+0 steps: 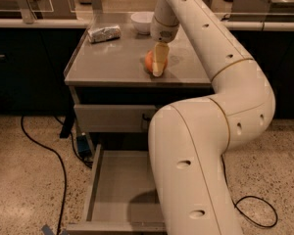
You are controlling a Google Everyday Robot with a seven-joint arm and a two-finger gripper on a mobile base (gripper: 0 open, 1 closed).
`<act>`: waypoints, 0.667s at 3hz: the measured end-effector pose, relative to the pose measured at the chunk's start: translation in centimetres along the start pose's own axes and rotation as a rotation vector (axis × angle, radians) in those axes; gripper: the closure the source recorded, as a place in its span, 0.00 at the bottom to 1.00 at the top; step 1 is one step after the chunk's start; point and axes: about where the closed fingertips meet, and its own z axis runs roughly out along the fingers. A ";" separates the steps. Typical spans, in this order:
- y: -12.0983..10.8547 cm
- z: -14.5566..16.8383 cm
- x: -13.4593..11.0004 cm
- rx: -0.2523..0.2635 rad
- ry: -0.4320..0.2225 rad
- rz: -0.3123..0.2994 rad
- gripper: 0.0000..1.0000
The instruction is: Place orange into middle drawer
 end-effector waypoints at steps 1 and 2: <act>0.0 0.0 0.0 0.000 0.000 0.000 0.00; 0.0 0.0 0.0 0.000 0.000 0.000 0.19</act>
Offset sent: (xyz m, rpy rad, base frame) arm 0.0000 0.0000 0.0000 0.0000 0.0000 0.0000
